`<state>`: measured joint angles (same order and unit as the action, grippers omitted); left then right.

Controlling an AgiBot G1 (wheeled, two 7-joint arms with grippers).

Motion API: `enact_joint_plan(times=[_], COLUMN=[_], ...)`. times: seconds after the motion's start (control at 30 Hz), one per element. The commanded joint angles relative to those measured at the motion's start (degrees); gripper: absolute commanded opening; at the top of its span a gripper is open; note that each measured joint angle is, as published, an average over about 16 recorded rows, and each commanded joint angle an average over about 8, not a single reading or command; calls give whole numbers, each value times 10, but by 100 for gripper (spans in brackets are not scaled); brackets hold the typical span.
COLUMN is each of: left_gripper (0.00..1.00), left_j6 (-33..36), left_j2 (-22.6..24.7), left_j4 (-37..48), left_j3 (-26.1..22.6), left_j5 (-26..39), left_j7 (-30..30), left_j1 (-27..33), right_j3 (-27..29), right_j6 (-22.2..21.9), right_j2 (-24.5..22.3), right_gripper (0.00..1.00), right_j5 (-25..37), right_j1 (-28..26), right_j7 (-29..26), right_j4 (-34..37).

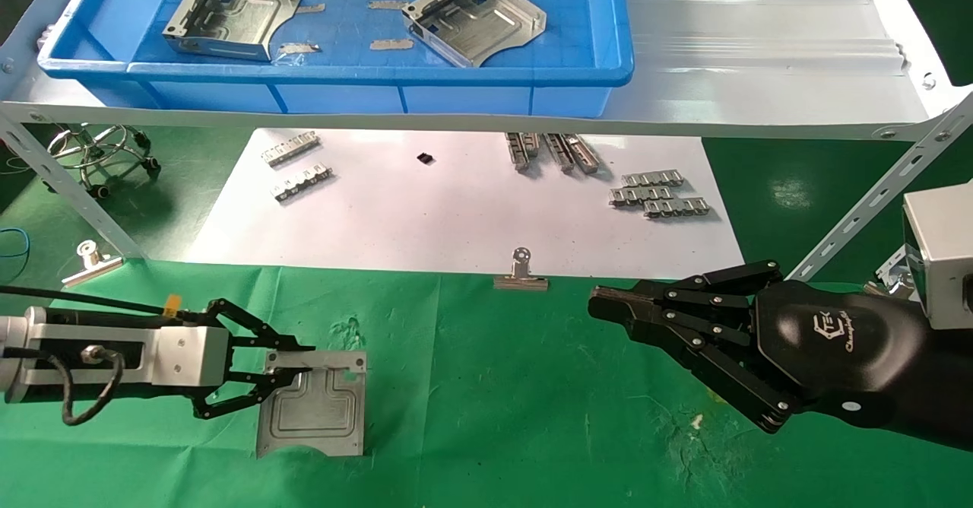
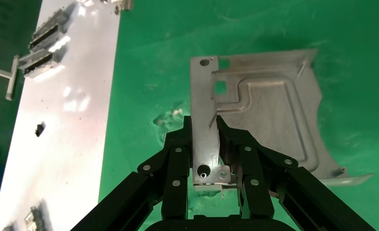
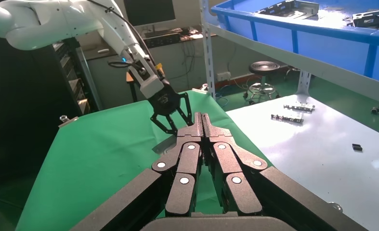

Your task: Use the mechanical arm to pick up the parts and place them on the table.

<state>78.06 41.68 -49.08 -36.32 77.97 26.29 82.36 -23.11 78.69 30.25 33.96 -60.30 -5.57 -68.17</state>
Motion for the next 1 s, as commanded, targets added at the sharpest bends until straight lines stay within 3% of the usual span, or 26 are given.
enact_joint_plan(times=[0.03, 0.07, 0.1, 0.33, 0.37, 0.77, 1.0], left_gripper=[0, 0, 8, 95, 100, 100, 100], left_j6=[-9, -15, -20, -42, -45, -54, -23], left_j2=[3, 4, 4, 9, 9, 4, -13], left_j4=[2, 2, 1, -7, -9, -27, -47], left_j3=[-1, -1, -1, 1, 1, 7, 11], left_j5=[5, 8, 9, 14, 14, 7, -14], left_j7=[6, 10, 12, 24, 27, 34, -30], left_j1=[-3, -4, -6, -16, -18, -27, -16], right_j3=[0, 0, 0, 0, 0, 0, 0], right_j6=[0, 0, 0, 0, 0, 0, 0], right_j2=[0, 0, 0, 0, 0, 0, 0], right_gripper=[0, 0, 0, 0, 0, 0, 0], right_j5=[0, 0, 0, 0, 0, 0, 0], right_j1=[0, 0, 0, 0, 0, 0, 0], right_j7=[0, 0, 0, 0, 0, 0, 0], right_j4=[0, 0, 0, 0, 0, 0, 0])
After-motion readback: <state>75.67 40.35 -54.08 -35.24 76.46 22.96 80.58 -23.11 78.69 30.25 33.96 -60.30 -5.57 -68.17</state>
